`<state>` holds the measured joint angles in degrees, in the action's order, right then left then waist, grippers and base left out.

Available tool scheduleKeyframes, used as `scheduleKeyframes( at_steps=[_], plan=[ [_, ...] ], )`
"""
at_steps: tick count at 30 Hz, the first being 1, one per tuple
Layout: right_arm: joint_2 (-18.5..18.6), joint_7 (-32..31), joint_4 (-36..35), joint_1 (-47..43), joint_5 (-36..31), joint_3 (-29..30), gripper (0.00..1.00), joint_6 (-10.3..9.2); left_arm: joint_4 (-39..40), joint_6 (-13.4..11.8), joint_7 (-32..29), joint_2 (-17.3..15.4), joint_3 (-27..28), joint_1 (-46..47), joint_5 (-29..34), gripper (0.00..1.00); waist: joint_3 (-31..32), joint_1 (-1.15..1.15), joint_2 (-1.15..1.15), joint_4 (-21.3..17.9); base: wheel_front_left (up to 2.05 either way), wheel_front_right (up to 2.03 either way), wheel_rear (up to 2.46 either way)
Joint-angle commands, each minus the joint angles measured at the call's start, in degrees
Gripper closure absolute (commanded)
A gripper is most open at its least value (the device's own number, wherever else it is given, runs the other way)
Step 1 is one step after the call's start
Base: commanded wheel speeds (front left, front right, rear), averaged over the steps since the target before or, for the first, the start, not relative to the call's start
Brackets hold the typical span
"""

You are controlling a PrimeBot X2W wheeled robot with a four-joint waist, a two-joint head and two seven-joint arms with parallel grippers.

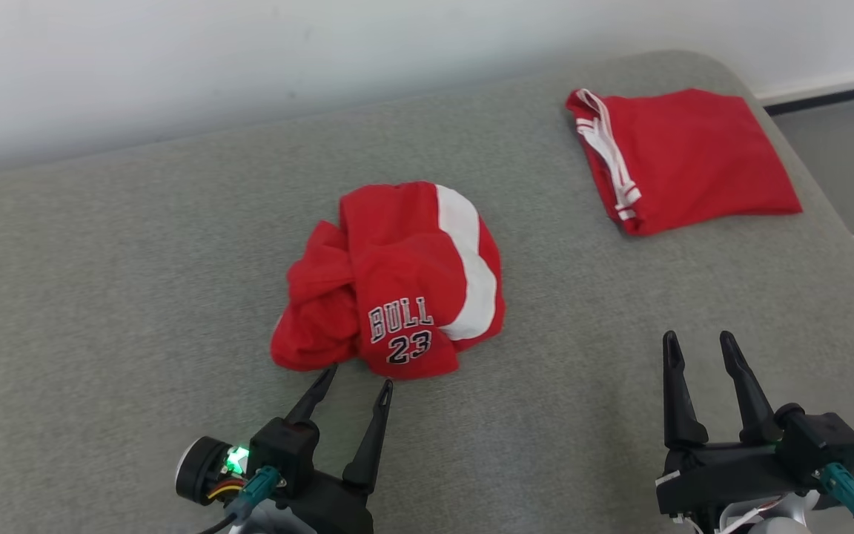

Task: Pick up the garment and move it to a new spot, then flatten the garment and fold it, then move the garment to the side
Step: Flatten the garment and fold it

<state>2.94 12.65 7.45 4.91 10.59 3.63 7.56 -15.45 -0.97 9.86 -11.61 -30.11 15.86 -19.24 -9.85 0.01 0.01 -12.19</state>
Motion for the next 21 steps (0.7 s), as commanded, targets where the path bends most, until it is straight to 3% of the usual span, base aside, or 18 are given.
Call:
scheduleKeyframes(
  at_steps=[1, 11, 12, 13, 14, 15, 21],
  plan=[
    [-0.1, 0.4, 0.0, 0.9, 0.2, -0.1, 0.00, -0.13, -0.6, 0.1, 0.3, 0.0, 0.0, 0.9, 0.2, 0.00, -2.2, -0.01, -0.01, -3.2, 0.00, 0.00, 0.00],
    [-0.1, 1.0, 1.4, 1.1, -0.3, -0.4, 0.00, -0.13, -10.8, 1.7, 2.3, 2.5, 0.0, 5.6, -1.4, 0.00, -1.6, -0.01, -0.01, -6.6, 0.00, 0.00, 0.00],
    [-0.1, 1.0, 1.5, 1.0, -0.5, -0.4, 0.00, -0.13, -11.6, 1.9, 2.8, 2.9, 0.1, 6.1, -1.5, 0.04, -1.3, -0.01, -0.01, -6.7, 0.00, 0.00, 0.00],
    [-0.1, 0.9, 1.4, 0.9, -0.6, -0.3, 0.00, -0.13, -12.2, 1.9, 3.1, 3.4, 0.2, 6.6, -1.8, 0.58, -1.0, -0.01, -0.01, -6.7, 0.00, 0.00, 0.00],
    [-0.1, 0.9, 1.4, 0.7, -0.7, -0.1, 0.00, -0.13, -12.8, 2.0, 3.4, 3.7, 0.5, 6.9, -2.1, 0.87, -0.7, -0.01, -0.01, -6.6, 0.00, 0.00, 0.00],
    [-0.1, 0.8, 1.4, 0.5, -0.9, 0.2, 0.00, -0.13, -13.3, 2.1, 3.7, 3.9, 0.5, 6.9, -2.2, 1.00, -0.2, -0.01, -0.01, -6.4, 0.00, 0.00, 0.00],
    [-0.2, 0.5, 1.1, 0.3, 0.0, 0.5, 0.00, -0.13, -13.6, 1.5, 4.8, 3.2, 2.0, 7.0, -2.5, 1.00, 0.0, -0.01, -0.01, -4.5, 0.00, 0.00, 0.00]
  ],
)
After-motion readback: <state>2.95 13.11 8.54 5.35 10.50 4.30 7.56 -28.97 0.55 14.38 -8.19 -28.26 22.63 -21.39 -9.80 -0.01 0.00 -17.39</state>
